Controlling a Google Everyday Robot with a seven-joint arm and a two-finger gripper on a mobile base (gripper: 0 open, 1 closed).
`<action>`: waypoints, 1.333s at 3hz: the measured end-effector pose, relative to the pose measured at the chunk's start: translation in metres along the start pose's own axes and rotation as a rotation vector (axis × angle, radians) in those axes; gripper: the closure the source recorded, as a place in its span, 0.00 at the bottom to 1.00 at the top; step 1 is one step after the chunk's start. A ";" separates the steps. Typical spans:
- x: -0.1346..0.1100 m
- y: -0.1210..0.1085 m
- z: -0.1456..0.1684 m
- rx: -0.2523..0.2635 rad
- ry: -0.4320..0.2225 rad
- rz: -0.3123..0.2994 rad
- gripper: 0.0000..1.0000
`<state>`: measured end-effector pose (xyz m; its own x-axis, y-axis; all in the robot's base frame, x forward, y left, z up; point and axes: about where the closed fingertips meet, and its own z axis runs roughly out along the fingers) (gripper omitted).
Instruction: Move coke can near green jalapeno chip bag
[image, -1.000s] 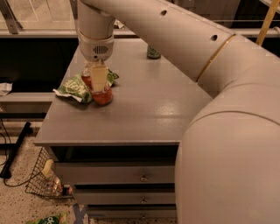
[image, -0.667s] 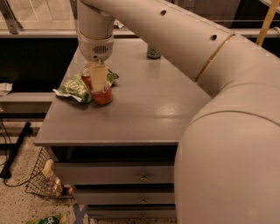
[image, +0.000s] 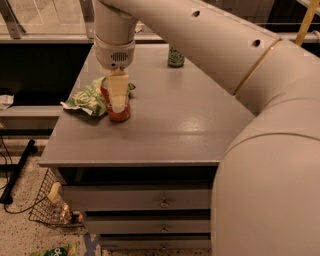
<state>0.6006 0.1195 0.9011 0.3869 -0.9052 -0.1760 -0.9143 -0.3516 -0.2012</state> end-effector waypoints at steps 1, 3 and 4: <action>0.023 0.011 -0.020 0.055 0.002 0.057 0.00; 0.095 0.070 -0.068 0.179 0.031 0.272 0.00; 0.124 0.097 -0.073 0.199 0.030 0.357 0.00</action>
Offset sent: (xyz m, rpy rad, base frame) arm -0.0338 -0.1517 0.0443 0.0562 -0.1227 -0.3381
